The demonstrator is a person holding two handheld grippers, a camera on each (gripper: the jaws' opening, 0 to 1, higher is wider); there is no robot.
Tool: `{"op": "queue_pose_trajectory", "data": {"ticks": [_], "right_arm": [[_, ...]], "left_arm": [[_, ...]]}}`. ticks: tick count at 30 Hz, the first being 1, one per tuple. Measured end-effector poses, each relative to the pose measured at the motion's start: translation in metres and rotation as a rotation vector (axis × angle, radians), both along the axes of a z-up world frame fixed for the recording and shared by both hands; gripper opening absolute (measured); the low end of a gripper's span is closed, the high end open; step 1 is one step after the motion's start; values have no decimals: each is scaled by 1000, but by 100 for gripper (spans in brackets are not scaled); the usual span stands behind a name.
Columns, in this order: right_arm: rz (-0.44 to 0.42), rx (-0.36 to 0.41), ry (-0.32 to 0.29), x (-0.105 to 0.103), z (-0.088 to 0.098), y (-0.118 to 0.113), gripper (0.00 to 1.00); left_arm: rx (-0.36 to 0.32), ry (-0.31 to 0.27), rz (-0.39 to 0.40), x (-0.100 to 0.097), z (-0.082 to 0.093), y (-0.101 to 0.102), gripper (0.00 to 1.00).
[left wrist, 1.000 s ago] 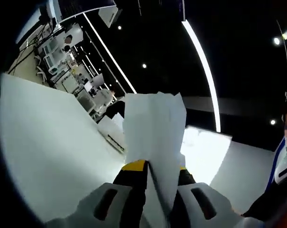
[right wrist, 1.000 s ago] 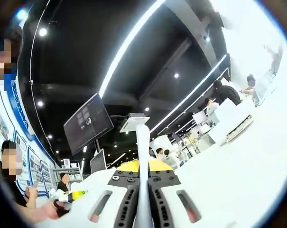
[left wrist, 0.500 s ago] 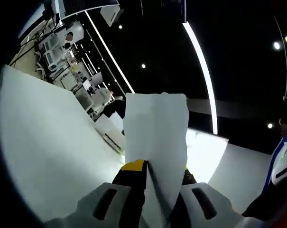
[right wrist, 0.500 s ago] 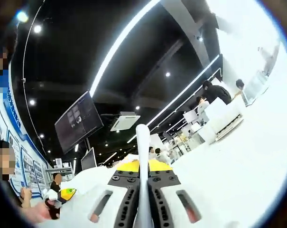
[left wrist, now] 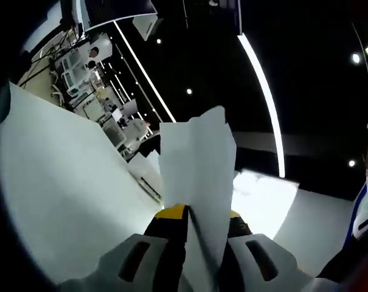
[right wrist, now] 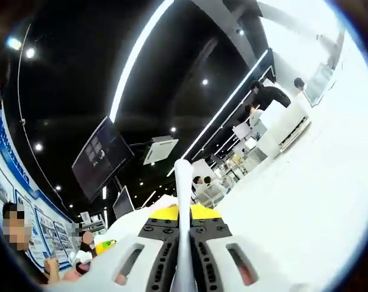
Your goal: Organize the stack of printing papers by aligning and flattening the scattered papers on the table
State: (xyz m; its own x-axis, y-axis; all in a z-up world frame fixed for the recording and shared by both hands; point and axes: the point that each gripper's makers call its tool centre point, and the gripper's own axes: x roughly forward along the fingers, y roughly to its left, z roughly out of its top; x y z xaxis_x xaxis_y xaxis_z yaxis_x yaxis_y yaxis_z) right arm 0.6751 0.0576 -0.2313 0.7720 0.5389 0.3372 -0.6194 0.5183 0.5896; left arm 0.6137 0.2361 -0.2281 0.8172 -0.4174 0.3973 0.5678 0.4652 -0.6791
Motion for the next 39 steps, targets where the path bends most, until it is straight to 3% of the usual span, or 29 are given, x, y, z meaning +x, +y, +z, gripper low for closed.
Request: {"op": "queue_pose_trajectory", "data": {"ticks": [6, 16, 27, 35, 39], "right_arm": [[14, 31, 68, -6, -7, 6, 0], [49, 71, 119, -12, -11, 17, 0], [63, 238, 211, -10, -13, 4, 0], [136, 167, 235, -28, -26, 33, 0], [139, 152, 235, -27, -29, 31, 0]], "left_arm": [[-6, -5, 45, 1, 2, 7, 16], [-2, -6, 75, 3, 2, 10, 16], [-12, -23, 100, 5, 6, 13, 16], [-13, -33, 119, 7, 9, 10, 16], [8, -48, 136, 7, 11, 12, 6]]}}
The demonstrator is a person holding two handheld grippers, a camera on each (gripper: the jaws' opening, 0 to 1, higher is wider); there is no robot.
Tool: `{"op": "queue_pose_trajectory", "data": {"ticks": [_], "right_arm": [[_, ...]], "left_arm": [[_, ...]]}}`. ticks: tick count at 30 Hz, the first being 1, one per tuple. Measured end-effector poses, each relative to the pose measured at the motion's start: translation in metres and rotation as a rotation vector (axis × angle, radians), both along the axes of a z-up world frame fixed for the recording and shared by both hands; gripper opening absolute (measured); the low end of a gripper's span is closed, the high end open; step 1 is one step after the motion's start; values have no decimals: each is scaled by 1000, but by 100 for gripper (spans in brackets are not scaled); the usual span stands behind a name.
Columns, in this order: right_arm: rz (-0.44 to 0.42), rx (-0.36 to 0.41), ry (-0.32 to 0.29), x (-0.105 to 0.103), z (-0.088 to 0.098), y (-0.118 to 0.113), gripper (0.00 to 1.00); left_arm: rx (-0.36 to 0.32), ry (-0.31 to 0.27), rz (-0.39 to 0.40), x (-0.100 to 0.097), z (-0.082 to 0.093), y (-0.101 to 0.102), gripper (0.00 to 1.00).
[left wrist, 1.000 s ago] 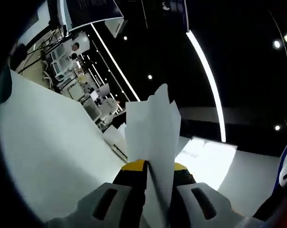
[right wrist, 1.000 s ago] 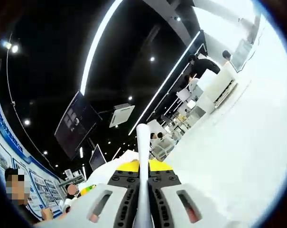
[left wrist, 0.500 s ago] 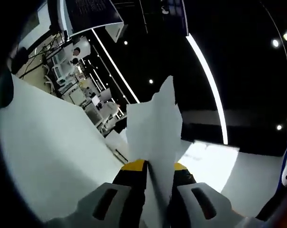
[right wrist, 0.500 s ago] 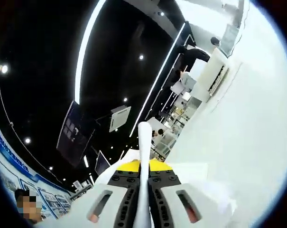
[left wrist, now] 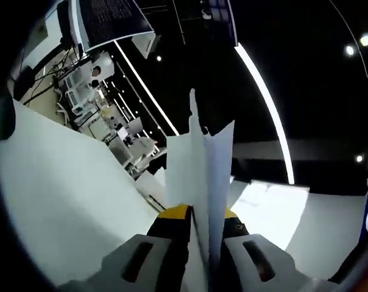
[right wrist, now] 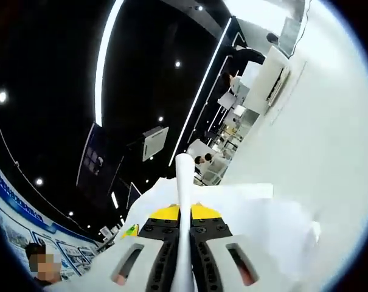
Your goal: Organize the stack of printing papers by aligning and flattening the scattered papers on the table
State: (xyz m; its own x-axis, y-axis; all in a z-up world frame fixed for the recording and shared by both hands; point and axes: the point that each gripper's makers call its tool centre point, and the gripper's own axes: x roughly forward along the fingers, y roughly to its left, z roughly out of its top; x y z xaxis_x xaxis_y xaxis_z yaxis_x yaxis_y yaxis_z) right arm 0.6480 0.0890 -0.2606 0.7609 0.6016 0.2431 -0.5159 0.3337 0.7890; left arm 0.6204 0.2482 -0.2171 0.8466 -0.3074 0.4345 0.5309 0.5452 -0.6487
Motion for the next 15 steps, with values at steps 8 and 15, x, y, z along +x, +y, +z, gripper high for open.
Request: {"op": "queue_pose_trajectory", "data": {"ticks": [8, 15], "right_arm": [[-1, -25, -15, 1, 1, -4, 7], [-34, -90, -62, 3, 5, -14, 17]], "left_arm": [[4, -38, 6, 0, 11, 5, 6], [26, -97, -15, -6, 31, 5, 5]]}}
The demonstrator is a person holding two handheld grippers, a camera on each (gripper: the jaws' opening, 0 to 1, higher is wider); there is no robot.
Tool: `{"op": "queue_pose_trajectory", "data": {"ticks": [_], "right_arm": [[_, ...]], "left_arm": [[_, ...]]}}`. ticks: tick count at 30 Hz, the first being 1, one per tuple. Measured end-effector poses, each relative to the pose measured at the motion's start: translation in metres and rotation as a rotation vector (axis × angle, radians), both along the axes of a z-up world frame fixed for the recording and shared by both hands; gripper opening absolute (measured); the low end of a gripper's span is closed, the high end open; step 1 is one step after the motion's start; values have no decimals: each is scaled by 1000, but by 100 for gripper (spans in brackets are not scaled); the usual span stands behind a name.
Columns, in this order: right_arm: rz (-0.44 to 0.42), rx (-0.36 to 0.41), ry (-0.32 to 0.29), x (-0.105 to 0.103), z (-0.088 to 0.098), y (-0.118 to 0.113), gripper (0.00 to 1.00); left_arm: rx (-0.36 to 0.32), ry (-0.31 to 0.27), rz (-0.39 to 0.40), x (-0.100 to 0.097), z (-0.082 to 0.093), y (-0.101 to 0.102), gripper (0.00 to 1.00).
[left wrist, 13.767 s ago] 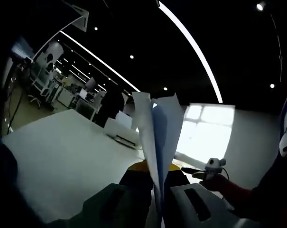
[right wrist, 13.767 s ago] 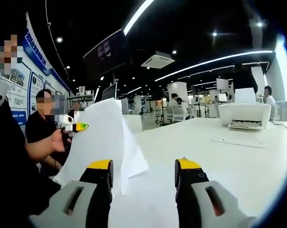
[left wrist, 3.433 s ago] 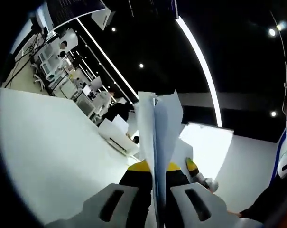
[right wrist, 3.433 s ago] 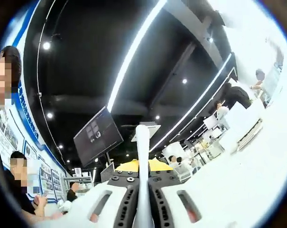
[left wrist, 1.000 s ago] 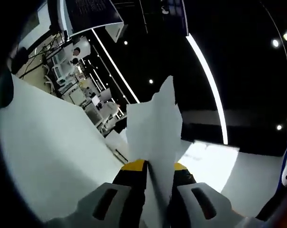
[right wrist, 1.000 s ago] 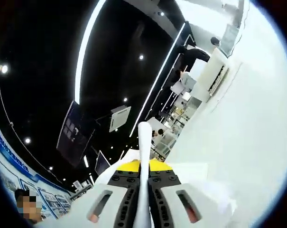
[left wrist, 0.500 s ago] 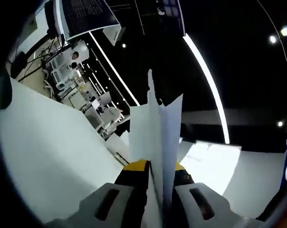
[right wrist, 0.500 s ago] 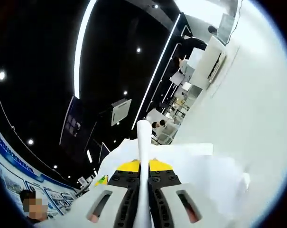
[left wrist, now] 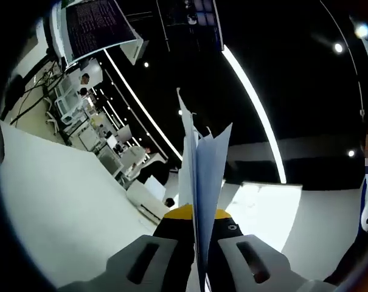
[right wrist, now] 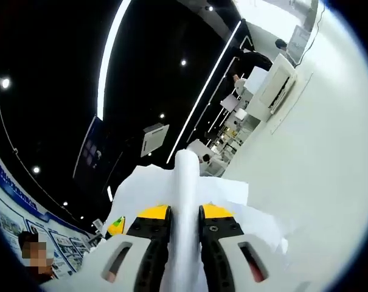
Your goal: Organize the stack of printing papers by aligning and flattening the scattered papers on the table
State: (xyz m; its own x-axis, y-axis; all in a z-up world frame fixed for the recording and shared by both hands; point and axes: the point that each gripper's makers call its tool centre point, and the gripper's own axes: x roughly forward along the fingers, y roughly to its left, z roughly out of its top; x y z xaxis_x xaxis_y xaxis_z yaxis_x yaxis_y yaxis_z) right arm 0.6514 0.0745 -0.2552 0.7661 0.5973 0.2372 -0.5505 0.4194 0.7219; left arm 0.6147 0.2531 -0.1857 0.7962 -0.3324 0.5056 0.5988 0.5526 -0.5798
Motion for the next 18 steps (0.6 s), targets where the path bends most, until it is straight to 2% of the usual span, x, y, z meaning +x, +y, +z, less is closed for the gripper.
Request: {"op": "queue_pose_trajectory", "data": {"ticks": [7, 10, 13, 16, 18], "right_arm": [[-113, -106, -89, 12, 8, -25, 28], [-146, -140, -83, 18, 3, -36, 33], [-166, -163, -71, 21, -4, -40, 44], [-154, -152, -54, 23, -6, -37, 58], [-145, -141, -59, 22, -4, -35, 63]], "left_arm": [[35, -56, -15, -6, 25, -3, 5], [47, -84, -14, -8, 37, -2, 5], [78, -111, -25, -11, 49, -7, 5], [106, -134, -38, -13, 60, -13, 5], [120, -148, -48, -15, 67, -18, 5]]}}
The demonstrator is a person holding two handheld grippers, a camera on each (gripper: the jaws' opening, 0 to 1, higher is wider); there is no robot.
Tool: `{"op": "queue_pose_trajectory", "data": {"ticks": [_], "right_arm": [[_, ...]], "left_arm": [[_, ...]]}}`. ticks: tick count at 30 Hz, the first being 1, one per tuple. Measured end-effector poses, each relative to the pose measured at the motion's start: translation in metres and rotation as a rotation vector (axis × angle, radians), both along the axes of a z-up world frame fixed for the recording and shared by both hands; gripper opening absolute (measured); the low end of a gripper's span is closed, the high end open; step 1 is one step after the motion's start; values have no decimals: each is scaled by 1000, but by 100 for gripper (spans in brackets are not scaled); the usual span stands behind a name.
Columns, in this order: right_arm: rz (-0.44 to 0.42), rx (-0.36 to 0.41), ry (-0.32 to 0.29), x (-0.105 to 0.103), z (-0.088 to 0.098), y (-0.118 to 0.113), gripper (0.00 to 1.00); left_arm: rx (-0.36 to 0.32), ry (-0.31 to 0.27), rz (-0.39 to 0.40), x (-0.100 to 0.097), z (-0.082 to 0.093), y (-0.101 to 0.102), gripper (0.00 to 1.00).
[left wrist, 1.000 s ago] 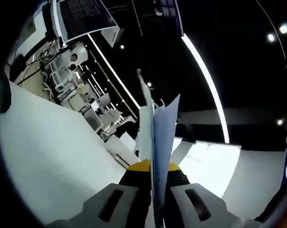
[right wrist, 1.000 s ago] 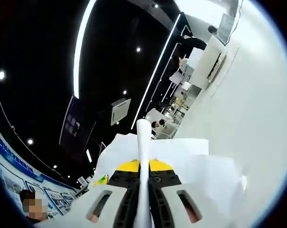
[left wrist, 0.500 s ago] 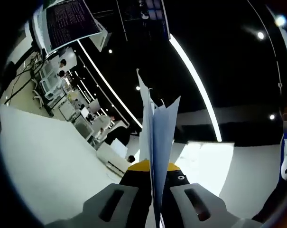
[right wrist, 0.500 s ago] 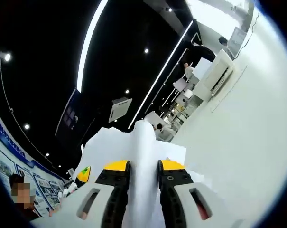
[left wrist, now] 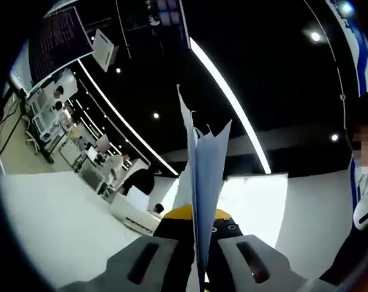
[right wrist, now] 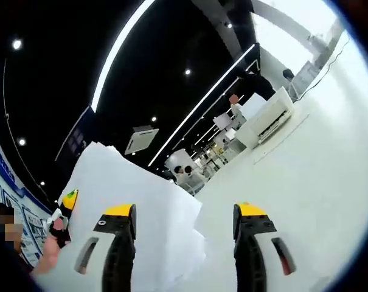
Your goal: Organize the stack of printing papers by aligning and flattening the scattered papers on the table
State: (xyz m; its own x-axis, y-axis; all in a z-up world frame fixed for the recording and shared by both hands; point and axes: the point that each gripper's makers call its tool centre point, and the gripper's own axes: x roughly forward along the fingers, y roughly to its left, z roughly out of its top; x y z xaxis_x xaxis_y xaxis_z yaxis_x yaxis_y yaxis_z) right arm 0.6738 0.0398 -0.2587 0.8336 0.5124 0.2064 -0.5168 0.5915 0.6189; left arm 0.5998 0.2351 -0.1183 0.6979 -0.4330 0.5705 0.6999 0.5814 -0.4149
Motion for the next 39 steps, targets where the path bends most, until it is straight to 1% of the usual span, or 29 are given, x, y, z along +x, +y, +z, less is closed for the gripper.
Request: {"op": "queue_pose_trajectory", "data": {"ticks": [5, 7, 9, 11, 14, 16, 19, 20, 21, 22, 23, 24, 25, 26, 27, 28, 29, 30, 31, 32, 35, 37, 38, 39], "right_arm": [[38, 33, 21, 0, -1, 8, 73], [66, 50, 24, -1, -1, 13, 73], [95, 88, 19, -2, 4, 17, 74], [114, 110, 14, -3, 6, 19, 75], [163, 168, 11, -5, 12, 25, 79], [181, 190, 16, -6, 13, 27, 82], [213, 261, 6, -10, 20, 31, 85], [213, 267, 4, -11, 19, 31, 86], [218, 276, 3, -12, 20, 32, 87], [230, 310, -2, -14, 23, 33, 89], [253, 375, -12, -17, 30, 34, 90], [261, 385, -13, -18, 31, 34, 90], [284, 419, -21, -21, 34, 36, 90], [339, 506, -36, -27, 44, 37, 90], [386, 557, -33, -32, 48, 40, 90], [404, 607, -53, -32, 54, 38, 90], [434, 638, -75, -36, 59, 37, 90], [447, 652, -98, -38, 64, 35, 90], [470, 660, -140, -43, 71, 34, 90], [488, 662, -154, -45, 76, 34, 90], [517, 693, -216, -52, 91, 25, 87], [520, 683, -240, -54, 95, 22, 82], [512, 670, -276, -56, 100, 19, 76], [532, 667, -288, -60, 102, 18, 69]], "left_arm": [[24, -35, -24, -4, 18, -8, 5], [36, -50, -44, -1, 29, -7, 5], [55, -67, -54, -1, 38, -9, 5], [62, -75, -75, -1, 45, -11, 5], [72, -72, -127, -2, 52, -18, 5], [85, -76, -163, -4, 57, -24, 5], [97, -81, -207, -8, 65, -34, 5], [104, -91, -250, -13, 72, -42, 5], [110, -97, -271, -16, 75, -47, 5], [119, -106, -282, -17, 79, -51, 5], [138, -131, -292, -21, 87, -57, 5], [141, -138, -293, -22, 89, -58, 5], [144, -154, -317, -26, 95, -63, 5], [144, -181, -346, -31, 104, -69, 5], [146, -200, -370, -36, 109, -74, 5], [155, -213, -387, -38, 114, -80, 5], [157, -217, -390, -39, 117, -83, 5], [154, -224, -401, -41, 120, -87, 5], [146, -228, -421, -42, 122, -92, 5], [141, -230, -431, -43, 124, -94, 5], [93, -225, -497, -47, 127, -100, 5], [74, -216, -509, -46, 126, -102, 5], [69, -210, -515, -44, 124, -105, 5], [66, -205, -521, -45, 123, -106, 5]]}}
